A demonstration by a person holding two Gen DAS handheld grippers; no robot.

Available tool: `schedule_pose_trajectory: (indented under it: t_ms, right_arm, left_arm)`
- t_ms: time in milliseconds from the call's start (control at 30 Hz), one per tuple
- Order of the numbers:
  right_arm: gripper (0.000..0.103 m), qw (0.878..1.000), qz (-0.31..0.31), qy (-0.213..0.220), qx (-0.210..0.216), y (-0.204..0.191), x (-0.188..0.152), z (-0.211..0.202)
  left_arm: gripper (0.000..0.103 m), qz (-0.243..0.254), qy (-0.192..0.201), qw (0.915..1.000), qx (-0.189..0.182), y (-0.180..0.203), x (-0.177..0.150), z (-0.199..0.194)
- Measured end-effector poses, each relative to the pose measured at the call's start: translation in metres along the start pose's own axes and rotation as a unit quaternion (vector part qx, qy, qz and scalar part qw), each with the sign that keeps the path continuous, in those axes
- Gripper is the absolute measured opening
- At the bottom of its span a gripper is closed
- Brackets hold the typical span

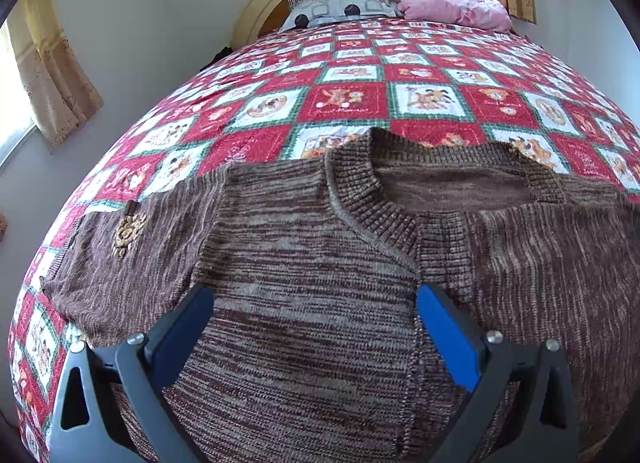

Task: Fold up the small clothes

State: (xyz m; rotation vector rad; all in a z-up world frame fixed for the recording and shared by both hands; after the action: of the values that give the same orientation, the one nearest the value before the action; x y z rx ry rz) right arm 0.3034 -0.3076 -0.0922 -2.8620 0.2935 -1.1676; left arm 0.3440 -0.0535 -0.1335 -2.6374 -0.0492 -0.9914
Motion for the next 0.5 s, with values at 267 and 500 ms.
schedule_pose_trajectory:
  t_ms: [267, 500]
  right_arm:
    - [0.028, 0.993, -0.035, -0.044, 0.108, -0.079, -0.063, -0.016]
    - [0.05, 0.991, -0.063, -0.021, 0.116, -0.089, -0.072, -0.017]
  left_arm:
    - [0.103, -0.078, 0.009, 0.9959, -0.045, -0.074, -0.011, -0.025]
    - [0.103, -0.216, 0.046, 0.9743, 0.045, -0.245, -0.02, -0.013]
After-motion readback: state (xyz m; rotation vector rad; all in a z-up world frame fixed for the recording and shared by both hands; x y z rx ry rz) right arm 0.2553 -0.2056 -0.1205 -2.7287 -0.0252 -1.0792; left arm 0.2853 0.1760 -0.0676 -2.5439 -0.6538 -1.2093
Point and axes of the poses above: each gripper's, at about its wrist camera, not at the fingertips, and z roughly the way its jaws point, y to its right, x to its top, the point moved 6 cm from there along z, roughly the way its jaws point, and after that the axes turned 8 degrees about x, right-handed, at the moved point
